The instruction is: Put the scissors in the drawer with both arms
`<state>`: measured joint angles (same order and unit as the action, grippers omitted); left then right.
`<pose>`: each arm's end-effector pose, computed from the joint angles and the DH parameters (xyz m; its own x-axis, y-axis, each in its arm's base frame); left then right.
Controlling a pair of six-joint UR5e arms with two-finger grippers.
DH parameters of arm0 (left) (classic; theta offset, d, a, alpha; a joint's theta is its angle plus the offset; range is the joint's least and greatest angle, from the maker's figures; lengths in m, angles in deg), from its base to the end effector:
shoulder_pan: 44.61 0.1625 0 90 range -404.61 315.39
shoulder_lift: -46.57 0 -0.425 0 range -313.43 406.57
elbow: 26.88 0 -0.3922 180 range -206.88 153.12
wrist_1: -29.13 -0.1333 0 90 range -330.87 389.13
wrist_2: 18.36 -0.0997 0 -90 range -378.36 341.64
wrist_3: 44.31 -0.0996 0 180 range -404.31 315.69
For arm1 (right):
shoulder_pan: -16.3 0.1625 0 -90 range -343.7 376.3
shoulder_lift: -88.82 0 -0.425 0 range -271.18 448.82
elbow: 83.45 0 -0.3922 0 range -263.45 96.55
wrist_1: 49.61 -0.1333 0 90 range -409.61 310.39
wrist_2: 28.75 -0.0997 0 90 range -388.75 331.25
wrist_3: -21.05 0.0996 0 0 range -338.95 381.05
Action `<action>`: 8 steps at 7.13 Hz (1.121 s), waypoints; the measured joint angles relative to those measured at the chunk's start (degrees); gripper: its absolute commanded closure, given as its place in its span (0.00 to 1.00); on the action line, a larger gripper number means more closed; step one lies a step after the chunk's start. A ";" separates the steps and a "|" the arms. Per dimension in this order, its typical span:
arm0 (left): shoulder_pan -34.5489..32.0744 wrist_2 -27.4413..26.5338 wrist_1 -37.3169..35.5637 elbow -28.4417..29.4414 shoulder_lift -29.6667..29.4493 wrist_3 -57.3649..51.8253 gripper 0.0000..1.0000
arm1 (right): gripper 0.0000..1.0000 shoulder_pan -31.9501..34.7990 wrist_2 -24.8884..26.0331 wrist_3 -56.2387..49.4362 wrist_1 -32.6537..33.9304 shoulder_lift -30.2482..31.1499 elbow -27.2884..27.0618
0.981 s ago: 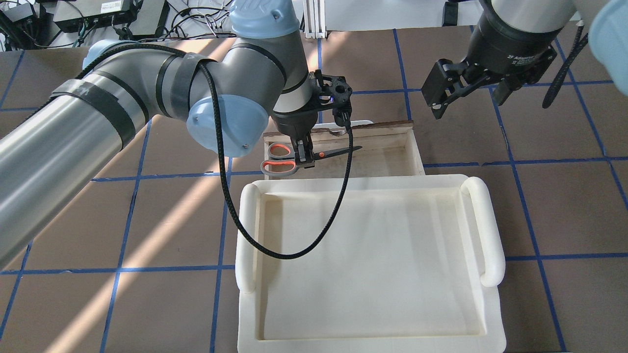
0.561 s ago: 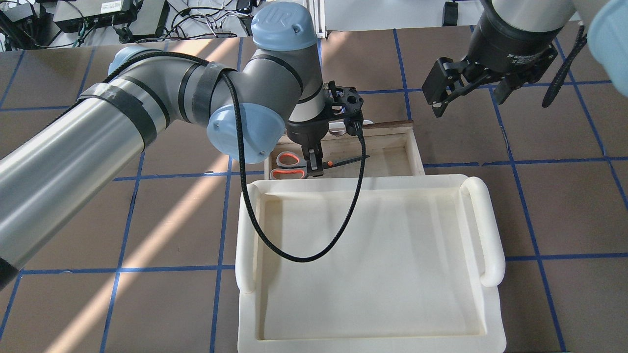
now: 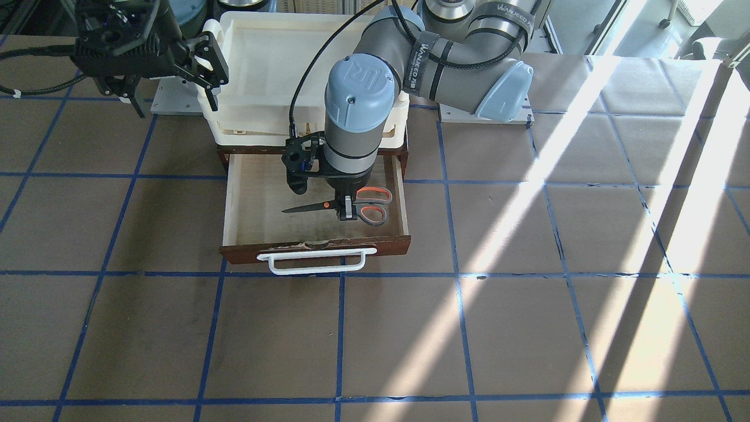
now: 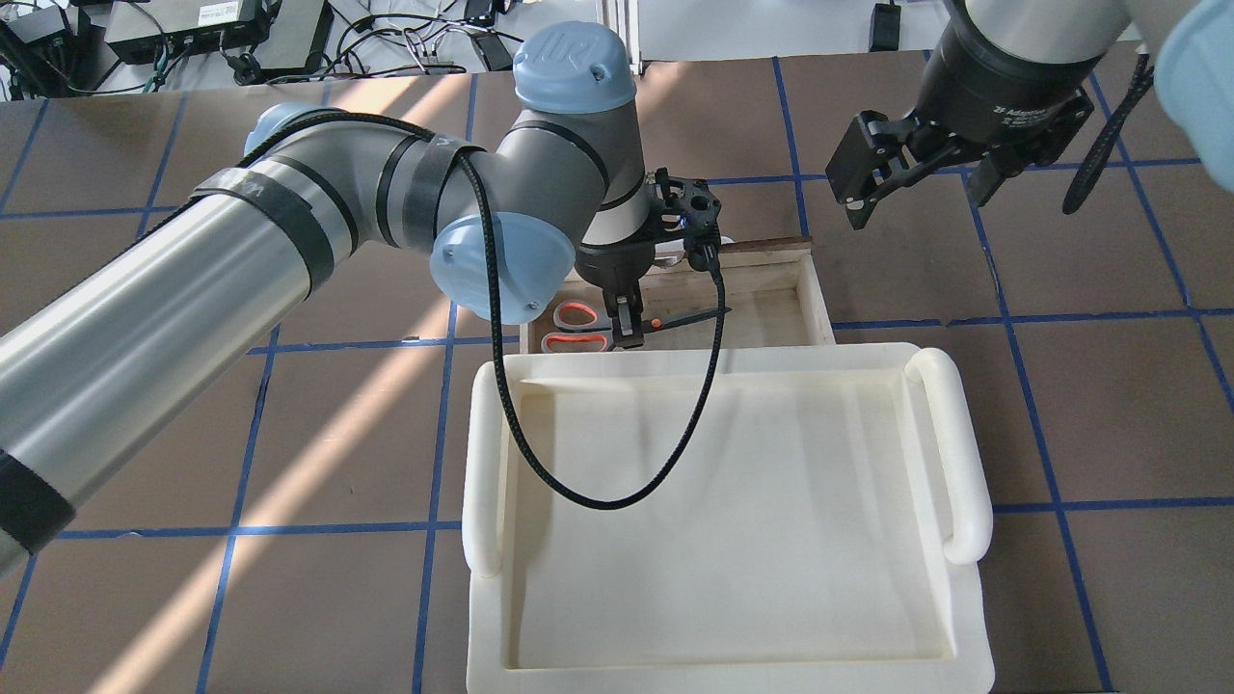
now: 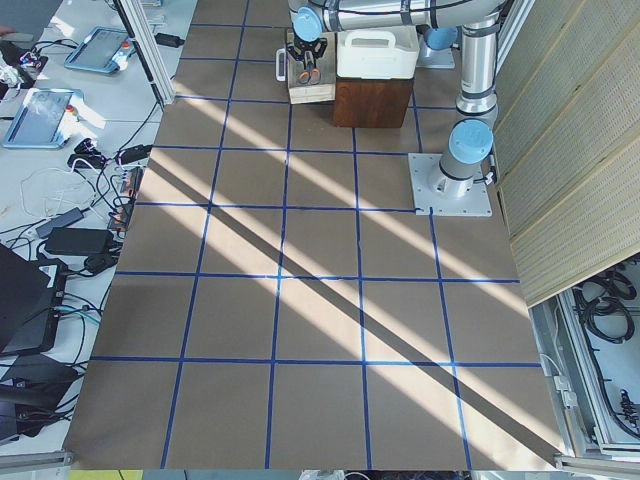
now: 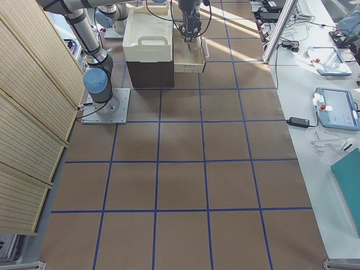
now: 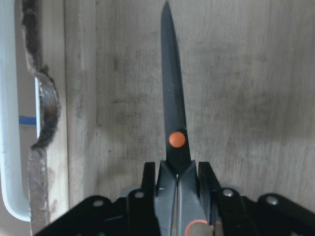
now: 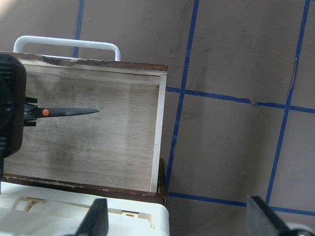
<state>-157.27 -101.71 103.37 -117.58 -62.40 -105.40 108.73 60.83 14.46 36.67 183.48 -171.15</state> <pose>-0.3649 -0.4981 0.3269 -0.1081 0.9874 0.1155 0.9909 0.1165 -0.0682 0.1534 -0.4539 0.5398 -0.9876 -0.1570 -0.0008 -0.1567 0.9860 -0.0570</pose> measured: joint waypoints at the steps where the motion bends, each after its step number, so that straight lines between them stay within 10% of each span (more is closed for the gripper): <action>1: -0.01 0.00 -0.15 0.01 -0.01 0.31 0.08 | 0.00 0.01 -0.03 0.28 0.01 0.00 -0.01; 8: 0.36 -0.67 2.96 1.26 5.93 18.43 0.00 | 0.00 0.03 0.03 0.49 0.19 -0.02 -0.01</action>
<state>-156.91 -102.38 106.33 -116.32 -56.47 -86.97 108.76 60.86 14.96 36.87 183.45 -171.17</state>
